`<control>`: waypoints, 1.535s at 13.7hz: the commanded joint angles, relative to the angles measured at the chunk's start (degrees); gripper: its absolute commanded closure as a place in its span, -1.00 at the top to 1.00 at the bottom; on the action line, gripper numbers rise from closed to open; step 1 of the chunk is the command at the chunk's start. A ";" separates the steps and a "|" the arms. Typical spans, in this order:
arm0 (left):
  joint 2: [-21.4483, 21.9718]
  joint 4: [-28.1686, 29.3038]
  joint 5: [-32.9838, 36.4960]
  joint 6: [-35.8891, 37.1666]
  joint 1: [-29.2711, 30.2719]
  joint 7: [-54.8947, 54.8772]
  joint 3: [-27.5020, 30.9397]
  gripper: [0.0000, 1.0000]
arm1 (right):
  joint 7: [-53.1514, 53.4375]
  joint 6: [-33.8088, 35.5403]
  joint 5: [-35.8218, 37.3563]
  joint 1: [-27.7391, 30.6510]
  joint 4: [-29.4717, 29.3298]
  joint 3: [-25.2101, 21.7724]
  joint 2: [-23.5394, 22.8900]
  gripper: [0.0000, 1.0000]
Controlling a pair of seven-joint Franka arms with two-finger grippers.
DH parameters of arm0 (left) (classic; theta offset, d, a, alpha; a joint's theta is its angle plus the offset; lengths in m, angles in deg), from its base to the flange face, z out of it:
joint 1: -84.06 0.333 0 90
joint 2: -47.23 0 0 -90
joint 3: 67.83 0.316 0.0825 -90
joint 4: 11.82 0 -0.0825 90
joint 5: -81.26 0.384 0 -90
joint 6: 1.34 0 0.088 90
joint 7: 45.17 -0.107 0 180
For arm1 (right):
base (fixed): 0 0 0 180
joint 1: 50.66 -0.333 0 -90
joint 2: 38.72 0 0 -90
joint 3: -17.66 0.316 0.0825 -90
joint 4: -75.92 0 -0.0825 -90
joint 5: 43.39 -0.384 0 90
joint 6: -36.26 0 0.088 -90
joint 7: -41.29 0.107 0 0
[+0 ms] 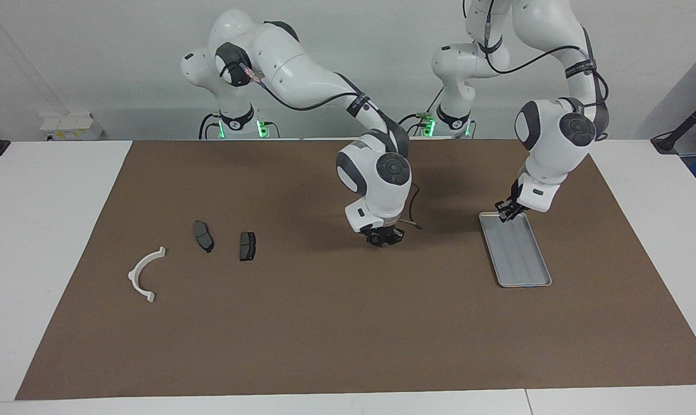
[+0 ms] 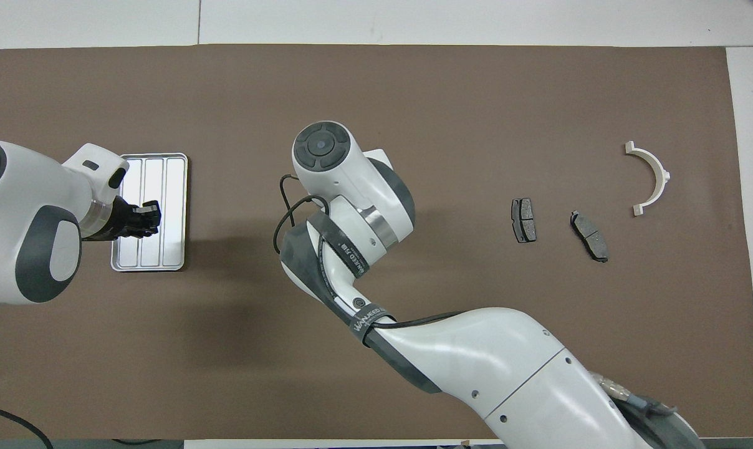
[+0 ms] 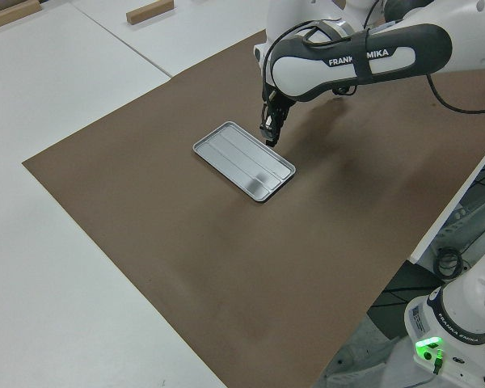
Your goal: Place bearing gear from tray to pile
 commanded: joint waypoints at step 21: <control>-14.08 -15.27 -0.74 1.09 -28.94 41.09 1.71 1.00 | -64.38 -17.99 6.69 36.39 18.50 0.97 8.05 -1.00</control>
